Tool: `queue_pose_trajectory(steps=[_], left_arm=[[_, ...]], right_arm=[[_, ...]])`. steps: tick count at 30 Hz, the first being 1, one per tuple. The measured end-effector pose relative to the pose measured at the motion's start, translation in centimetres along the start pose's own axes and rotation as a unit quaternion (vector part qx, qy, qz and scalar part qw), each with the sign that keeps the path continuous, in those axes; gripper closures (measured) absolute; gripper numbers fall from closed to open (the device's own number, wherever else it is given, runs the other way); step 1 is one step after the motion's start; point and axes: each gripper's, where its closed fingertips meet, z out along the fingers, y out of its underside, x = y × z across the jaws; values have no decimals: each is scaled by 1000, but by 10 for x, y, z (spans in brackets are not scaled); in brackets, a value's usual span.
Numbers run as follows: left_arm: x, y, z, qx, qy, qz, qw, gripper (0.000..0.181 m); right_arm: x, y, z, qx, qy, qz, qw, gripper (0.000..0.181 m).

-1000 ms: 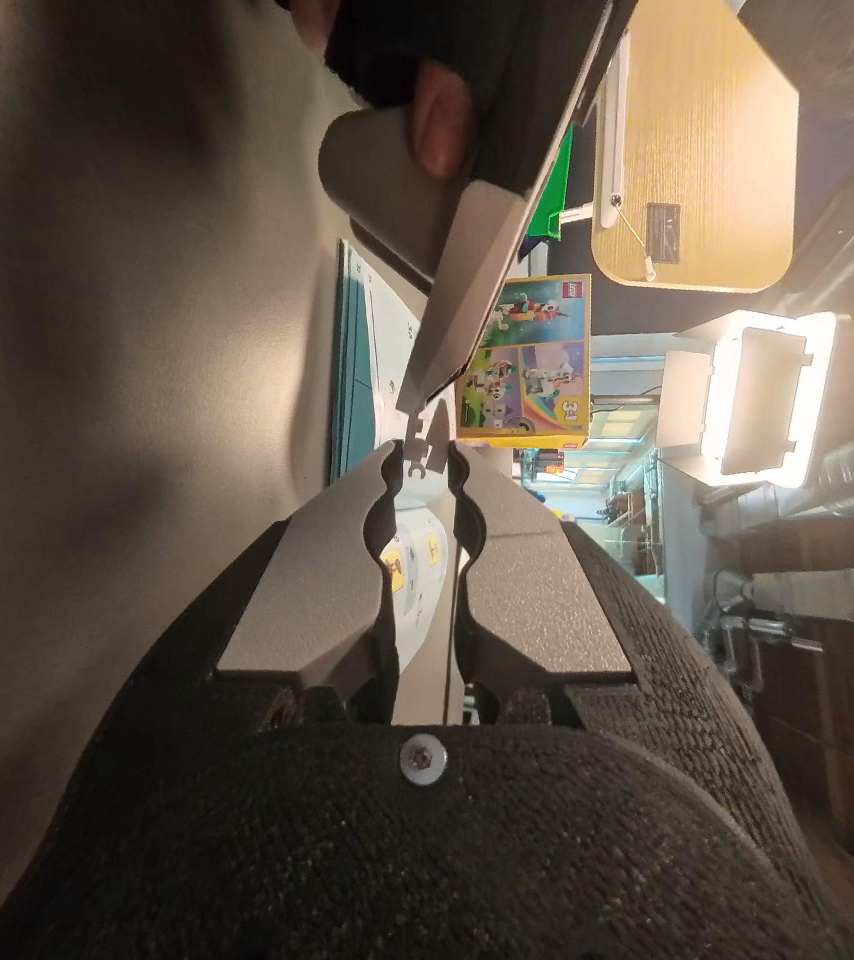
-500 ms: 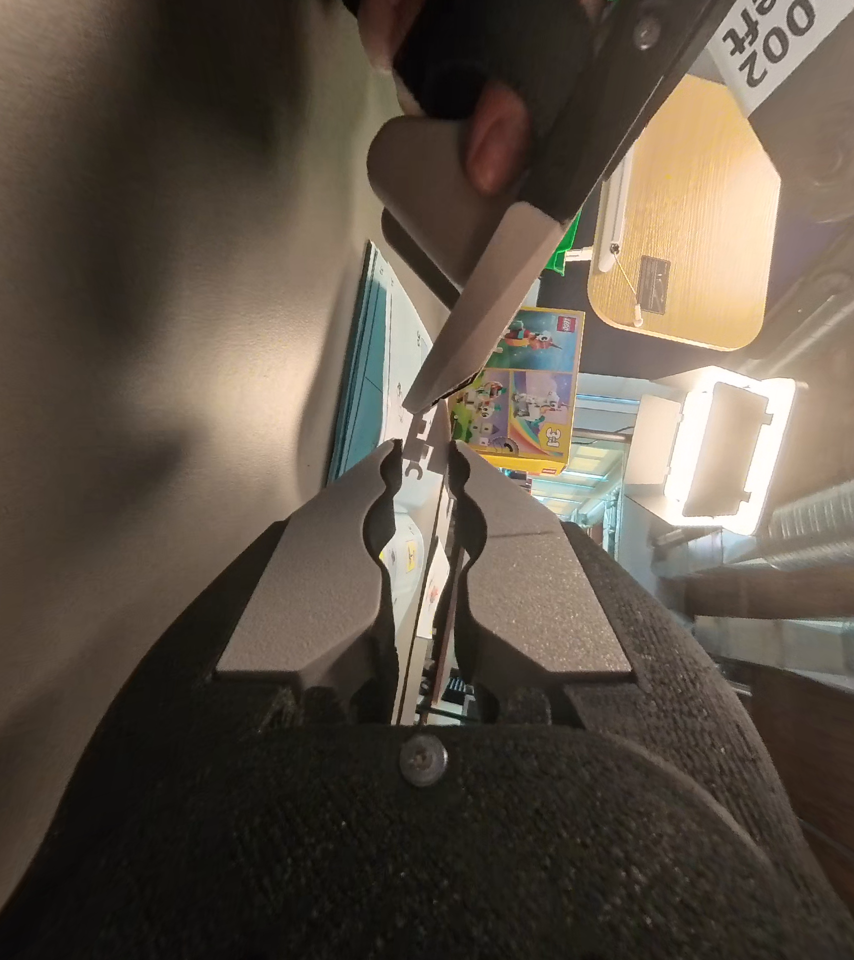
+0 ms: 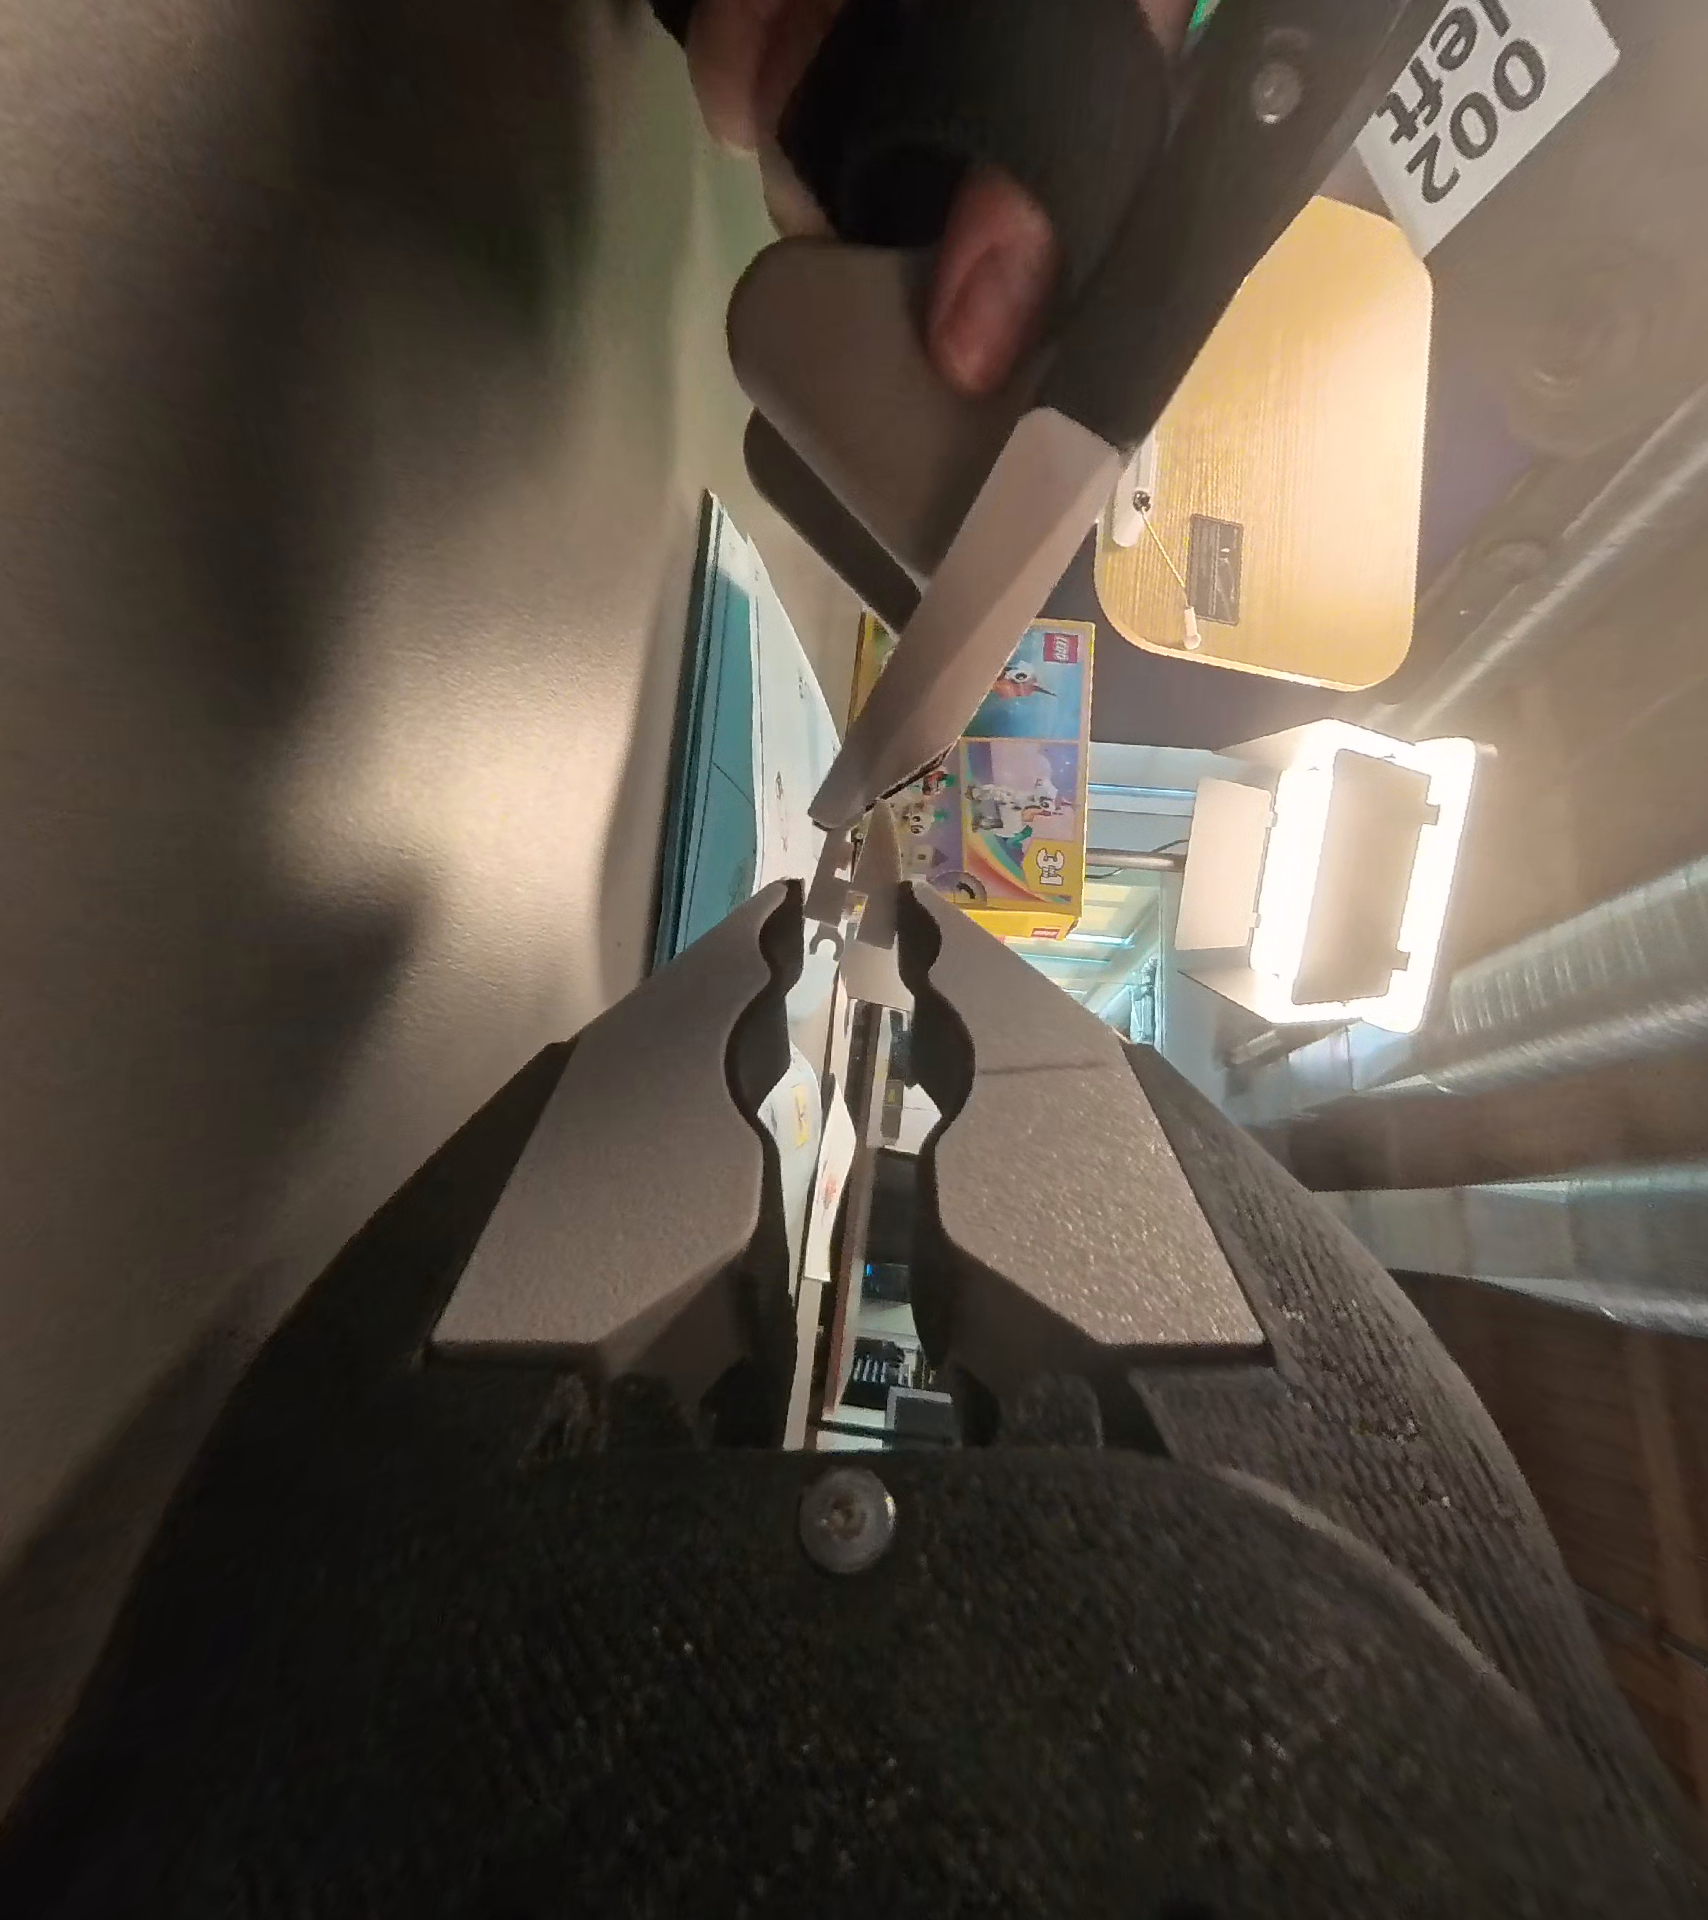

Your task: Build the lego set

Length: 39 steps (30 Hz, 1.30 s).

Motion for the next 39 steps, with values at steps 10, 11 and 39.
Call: queue_pose_trajectory(steps=[10, 11, 39], left_arm=[[-1, 0, 0, 2, -1, -1, 1000, 174], [-1, 0, 0, 2, -1, -1, 1000, 174], [5, 3, 3, -11, 0, 27, 1000, 174]], right_arm=[[1, 0, 0, 5, 10, 17, 1000, 166], [1, 1, 0, 5, 11, 18, 1000, 166], [-4, -3, -11, 47, -76, 147, 985, 167]])
